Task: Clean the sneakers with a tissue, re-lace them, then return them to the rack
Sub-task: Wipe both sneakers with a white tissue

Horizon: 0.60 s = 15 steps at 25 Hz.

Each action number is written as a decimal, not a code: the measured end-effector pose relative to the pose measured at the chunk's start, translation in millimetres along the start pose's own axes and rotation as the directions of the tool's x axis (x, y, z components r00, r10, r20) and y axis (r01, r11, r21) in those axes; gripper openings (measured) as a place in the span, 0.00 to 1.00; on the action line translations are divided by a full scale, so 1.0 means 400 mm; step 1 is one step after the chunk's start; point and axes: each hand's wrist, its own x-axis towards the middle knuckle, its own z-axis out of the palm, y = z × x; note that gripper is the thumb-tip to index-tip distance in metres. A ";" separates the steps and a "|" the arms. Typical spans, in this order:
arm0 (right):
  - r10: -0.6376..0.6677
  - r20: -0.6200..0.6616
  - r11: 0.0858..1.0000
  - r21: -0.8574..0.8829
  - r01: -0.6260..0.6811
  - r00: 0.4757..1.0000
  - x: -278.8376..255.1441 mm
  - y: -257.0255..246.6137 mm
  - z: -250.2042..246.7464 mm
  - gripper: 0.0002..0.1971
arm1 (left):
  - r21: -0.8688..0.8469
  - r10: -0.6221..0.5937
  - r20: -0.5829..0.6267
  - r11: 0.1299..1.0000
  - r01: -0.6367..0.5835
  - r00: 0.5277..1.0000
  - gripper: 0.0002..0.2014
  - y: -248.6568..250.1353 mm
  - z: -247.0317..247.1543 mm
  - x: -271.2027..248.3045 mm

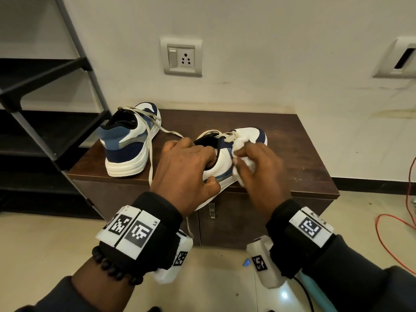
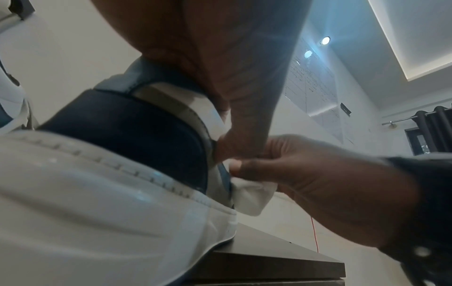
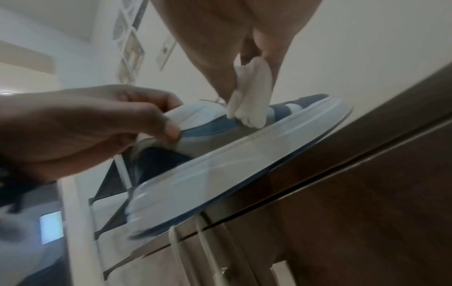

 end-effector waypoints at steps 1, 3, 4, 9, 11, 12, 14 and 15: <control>-0.063 0.025 0.998 -0.012 0.063 0.998 -0.010 -0.009 0.006 0.02 | -0.006 -0.001 -0.003 1.000 0.001 1.000 0.13 -0.001 0.000 0.001; 0.024 0.055 0.996 -0.087 -0.019 0.998 0.002 0.014 0.002 0.03 | -0.017 0.001 -0.007 1.000 -0.001 1.000 0.13 -0.003 -0.002 -0.001; 0.133 0.044 0.985 -0.116 -0.127 0.990 0.019 0.038 -0.012 0.04 | -0.024 0.008 -0.012 1.000 -0.008 1.000 0.13 -0.004 -0.003 -0.002; 0.262 -0.028 0.963 -0.067 -0.263 0.965 0.083 0.074 -0.175 0.03 | 0.001 0.015 -0.079 1.000 -0.015 0.997 0.10 -0.001 -0.003 -0.004; 0.187 0.001 0.982 -0.026 -0.187 0.982 0.102 0.078 -0.259 0.04 | 0.034 -0.008 -0.078 0.999 0.011 0.997 0.14 0.018 0.002 -0.001; 0.151 0.038 0.988 -0.022 -0.150 0.988 0.113 0.088 -0.300 0.05 | 0.045 -0.023 -0.072 0.999 0.026 0.997 0.17 0.031 0.007 0.000; 0.105 0.133 0.992 -0.076 -0.096 0.986 0.130 0.113 -0.384 0.06 | 0.058 -0.043 -0.070 0.997 0.047 0.997 0.23 0.060 0.020 0.003; 0.098 0.191 0.987 -0.148 -0.070 0.977 0.138 0.127 -0.416 0.07 | 0.062 -0.040 -0.079 0.997 0.045 0.996 0.25 0.071 0.024 0.004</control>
